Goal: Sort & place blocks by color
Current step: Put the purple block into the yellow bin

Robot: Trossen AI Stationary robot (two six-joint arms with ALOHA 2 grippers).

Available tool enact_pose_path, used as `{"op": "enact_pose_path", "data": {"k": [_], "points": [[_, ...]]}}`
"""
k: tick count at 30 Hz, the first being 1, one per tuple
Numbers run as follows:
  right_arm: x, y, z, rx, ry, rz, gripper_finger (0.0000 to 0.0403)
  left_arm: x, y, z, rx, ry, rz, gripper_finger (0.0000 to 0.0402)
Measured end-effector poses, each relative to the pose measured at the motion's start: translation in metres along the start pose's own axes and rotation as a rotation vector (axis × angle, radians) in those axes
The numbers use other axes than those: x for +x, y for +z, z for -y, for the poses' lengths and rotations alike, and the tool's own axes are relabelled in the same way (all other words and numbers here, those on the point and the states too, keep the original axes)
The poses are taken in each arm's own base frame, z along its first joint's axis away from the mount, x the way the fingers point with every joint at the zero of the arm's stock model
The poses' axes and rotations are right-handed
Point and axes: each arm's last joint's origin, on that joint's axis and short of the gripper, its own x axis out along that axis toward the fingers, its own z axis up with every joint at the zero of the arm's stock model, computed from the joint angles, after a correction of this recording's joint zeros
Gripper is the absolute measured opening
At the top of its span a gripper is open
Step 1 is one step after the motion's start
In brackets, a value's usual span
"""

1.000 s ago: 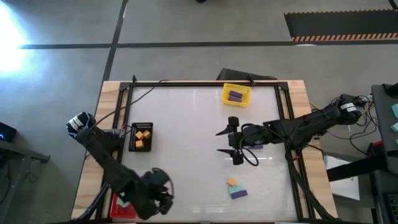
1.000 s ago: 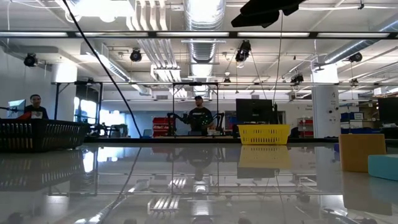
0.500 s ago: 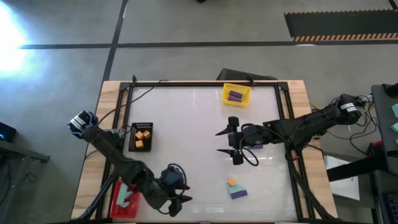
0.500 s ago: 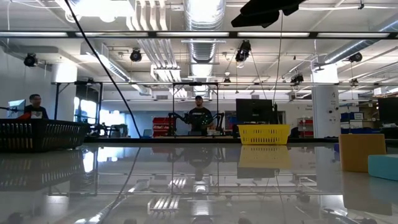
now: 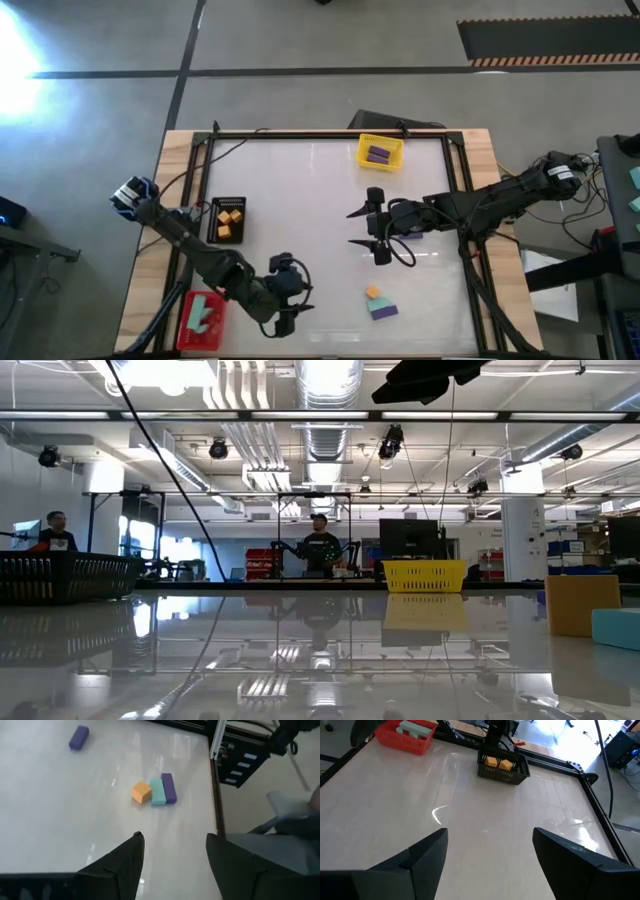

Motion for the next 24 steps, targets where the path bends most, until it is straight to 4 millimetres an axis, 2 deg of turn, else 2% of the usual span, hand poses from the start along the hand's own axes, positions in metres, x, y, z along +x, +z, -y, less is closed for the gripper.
{"op": "enact_pose_path", "data": {"k": [24], "points": [[0.000, 0.000, 0.000, 0.000, 0.000, 0.000, 0.0283, 0.007, 0.014, -0.027, 0.341, 0.069, -0.032, 0.0196]]}}
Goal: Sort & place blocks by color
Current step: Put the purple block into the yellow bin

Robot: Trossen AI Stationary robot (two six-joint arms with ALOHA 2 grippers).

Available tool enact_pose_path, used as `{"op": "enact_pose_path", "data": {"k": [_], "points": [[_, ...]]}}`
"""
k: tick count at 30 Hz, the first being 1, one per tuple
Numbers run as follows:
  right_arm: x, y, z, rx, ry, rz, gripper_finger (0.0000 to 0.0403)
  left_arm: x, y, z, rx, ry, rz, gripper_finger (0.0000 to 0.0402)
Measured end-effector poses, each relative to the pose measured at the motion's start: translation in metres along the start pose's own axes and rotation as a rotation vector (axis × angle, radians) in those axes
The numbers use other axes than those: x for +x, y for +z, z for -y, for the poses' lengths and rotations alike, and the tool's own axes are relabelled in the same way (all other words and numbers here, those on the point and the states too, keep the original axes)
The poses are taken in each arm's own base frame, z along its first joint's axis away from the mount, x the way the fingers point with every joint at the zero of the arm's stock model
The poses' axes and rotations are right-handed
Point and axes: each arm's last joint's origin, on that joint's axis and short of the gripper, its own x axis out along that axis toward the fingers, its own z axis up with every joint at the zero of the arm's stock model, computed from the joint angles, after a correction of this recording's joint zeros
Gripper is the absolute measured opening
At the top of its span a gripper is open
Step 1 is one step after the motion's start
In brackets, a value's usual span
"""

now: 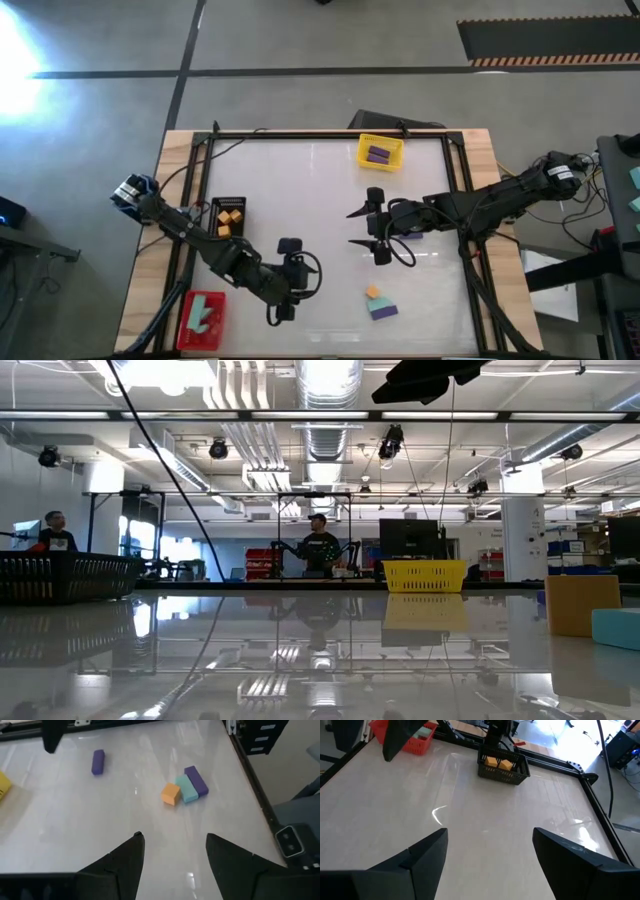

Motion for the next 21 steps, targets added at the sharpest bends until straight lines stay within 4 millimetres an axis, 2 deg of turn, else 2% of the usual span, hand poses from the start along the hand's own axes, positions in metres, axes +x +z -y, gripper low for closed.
{"op": "enact_pose_path", "data": {"k": [4, 13, 21], "points": [[0.000, 0.000, 0.000, 0.001, 0.000, 0.000, 0.0283, -0.001, -0.005, -0.006, 0.021, 0.010, -0.005, 0.0196], [0.000, 0.000, 0.000, 0.015, 0.000, 0.000, 0.0283, -0.009, -0.034, -0.030, -0.017, 0.052, -0.019, 0.0196], [0.000, -0.010, -0.003, 0.161, 0.009, -0.078, 0.0283, -0.043, -0.061, -0.059, -0.028, 0.174, 0.041, 0.0196]]}}
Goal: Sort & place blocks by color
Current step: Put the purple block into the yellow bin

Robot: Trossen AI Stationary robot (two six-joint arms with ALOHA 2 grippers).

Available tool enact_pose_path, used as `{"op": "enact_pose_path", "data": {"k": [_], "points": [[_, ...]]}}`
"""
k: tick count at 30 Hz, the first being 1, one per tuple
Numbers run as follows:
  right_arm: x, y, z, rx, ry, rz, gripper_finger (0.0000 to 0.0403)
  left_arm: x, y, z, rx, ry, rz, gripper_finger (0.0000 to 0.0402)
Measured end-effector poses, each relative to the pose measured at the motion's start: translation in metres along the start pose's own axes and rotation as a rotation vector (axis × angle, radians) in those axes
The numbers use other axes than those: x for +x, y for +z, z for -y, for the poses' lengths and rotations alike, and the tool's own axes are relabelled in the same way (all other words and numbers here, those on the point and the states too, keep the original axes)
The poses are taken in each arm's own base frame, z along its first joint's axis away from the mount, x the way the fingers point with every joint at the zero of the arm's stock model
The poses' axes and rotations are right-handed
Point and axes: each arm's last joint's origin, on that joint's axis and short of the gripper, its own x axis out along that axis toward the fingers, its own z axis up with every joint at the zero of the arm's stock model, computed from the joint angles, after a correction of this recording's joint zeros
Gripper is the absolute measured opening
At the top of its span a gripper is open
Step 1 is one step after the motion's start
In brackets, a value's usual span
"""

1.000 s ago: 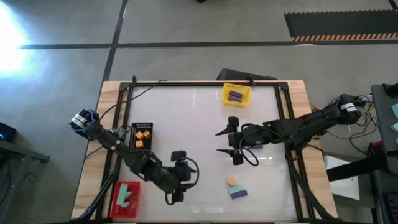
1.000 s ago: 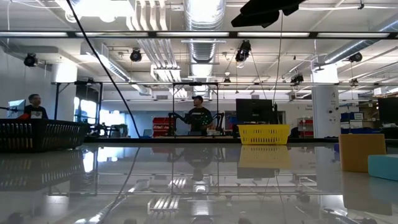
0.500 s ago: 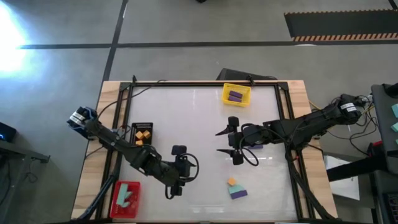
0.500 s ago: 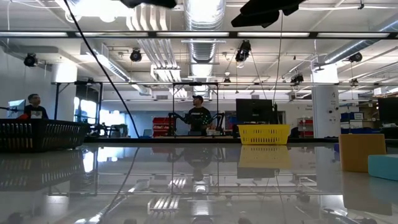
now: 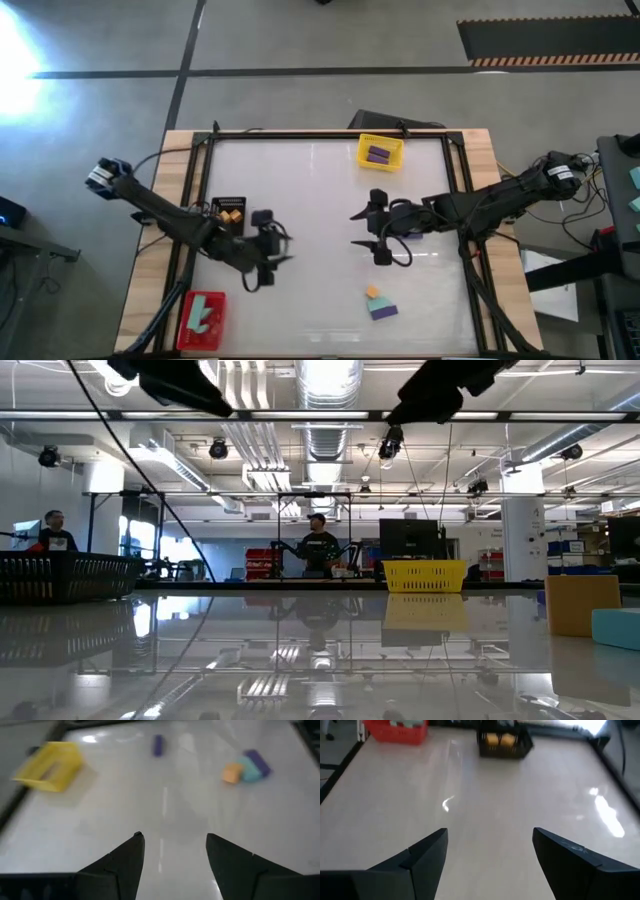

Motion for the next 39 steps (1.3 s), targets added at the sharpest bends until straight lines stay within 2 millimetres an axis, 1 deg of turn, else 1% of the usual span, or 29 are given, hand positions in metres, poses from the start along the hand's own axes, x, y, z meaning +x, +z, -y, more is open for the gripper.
{"op": "enact_pose_path", "data": {"k": [5, 9, 12, 14, 16, 20, 25, 32, 35, 39], "points": [[-0.001, -0.012, 0.000, 0.139, -0.012, -0.119, 0.0275, -0.017, -0.020, -0.019, -0.079, 0.105, 0.094, 0.0196], [-0.004, -0.024, 0.001, 0.233, -0.043, -0.249, 0.0264, -0.023, -0.035, -0.029, -0.118, 0.152, 0.170, 0.0196], [-0.008, -0.036, 0.002, 0.286, -0.083, -0.377, 0.0255, -0.024, -0.045, -0.034, -0.146, 0.174, 0.216, 0.0196], [-0.013, -0.046, 0.004, 0.276, -0.114, -0.486, 0.0250, -0.025, -0.050, -0.035, -0.160, 0.177, 0.228, 0.0196], [-0.019, -0.057, 0.005, 0.227, -0.139, -0.611, 0.0246, -0.024, -0.054, -0.036, -0.174, 0.172, 0.244, 0.0196], [-0.027, -0.073, 0.008, 0.167, -0.165, -0.774, 0.0241, -0.022, -0.057, -0.035, -0.186, 0.169, 0.257, 0.0196], [-0.026, -0.088, 0.004, 0.203, -0.059, -0.853, 0.0240, -0.018, -0.056, -0.033, -0.185, 0.169, 0.256, 0.0196], [-0.026, -0.114, 0.004, 0.160, -0.018, -0.953, 0.0238, -0.017, -0.057, -0.032, -0.181, 0.170, 0.251, 0.0196], [-0.026, -0.121, 0.004, 0.141, -0.017, -0.965, 0.0231, -0.017, -0.057, -0.032, -0.180, 0.170, 0.250, 0.0196], [-0.022, -0.126, 0.005, 0.123, -0.043, -0.931, 0.0225, -0.016, -0.057, -0.032, -0.180, 0.170, 0.250, 0.0196]]}}
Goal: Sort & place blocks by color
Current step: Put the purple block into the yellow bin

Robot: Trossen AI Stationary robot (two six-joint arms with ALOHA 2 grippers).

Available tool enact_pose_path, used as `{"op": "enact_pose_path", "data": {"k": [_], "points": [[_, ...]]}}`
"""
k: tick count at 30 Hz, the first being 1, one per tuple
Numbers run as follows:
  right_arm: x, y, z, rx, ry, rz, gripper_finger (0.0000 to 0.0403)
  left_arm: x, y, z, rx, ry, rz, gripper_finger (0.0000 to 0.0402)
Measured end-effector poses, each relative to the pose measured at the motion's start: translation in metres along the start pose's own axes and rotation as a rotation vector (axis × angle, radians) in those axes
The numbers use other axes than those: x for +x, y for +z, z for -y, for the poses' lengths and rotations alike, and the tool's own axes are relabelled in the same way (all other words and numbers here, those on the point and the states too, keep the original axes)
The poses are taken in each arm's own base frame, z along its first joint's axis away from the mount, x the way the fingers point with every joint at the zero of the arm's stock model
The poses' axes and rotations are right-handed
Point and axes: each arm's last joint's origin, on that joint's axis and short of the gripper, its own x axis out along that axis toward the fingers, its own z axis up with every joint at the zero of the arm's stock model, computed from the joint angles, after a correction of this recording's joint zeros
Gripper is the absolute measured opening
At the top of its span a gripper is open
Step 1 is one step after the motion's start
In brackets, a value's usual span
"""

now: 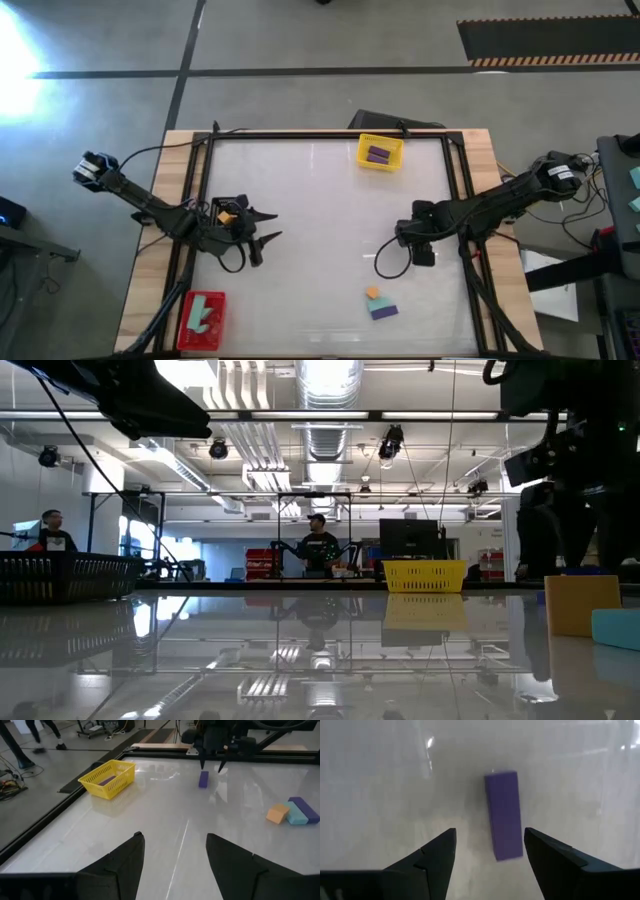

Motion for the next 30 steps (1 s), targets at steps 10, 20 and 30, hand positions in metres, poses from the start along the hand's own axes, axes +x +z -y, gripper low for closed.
{"op": "enact_pose_path", "data": {"k": [10, 20, 30], "points": [[0.018, 0.000, 0.001, -0.003, -0.022, 0.107, 0.0224, 0.000, 0.000, 0.000, 0.001, 0.000, -0.001, 0.0196], [0.030, 0.000, 0.007, 0.047, -0.036, 0.160, 0.0224, 0.000, 0.000, 0.000, 0.001, 0.000, -0.001, 0.0196], [0.042, -0.005, 0.009, 0.058, -0.026, 0.182, 0.0197, 0.000, 0.000, 0.000, 0.001, 0.000, -0.001, 0.0196]]}}
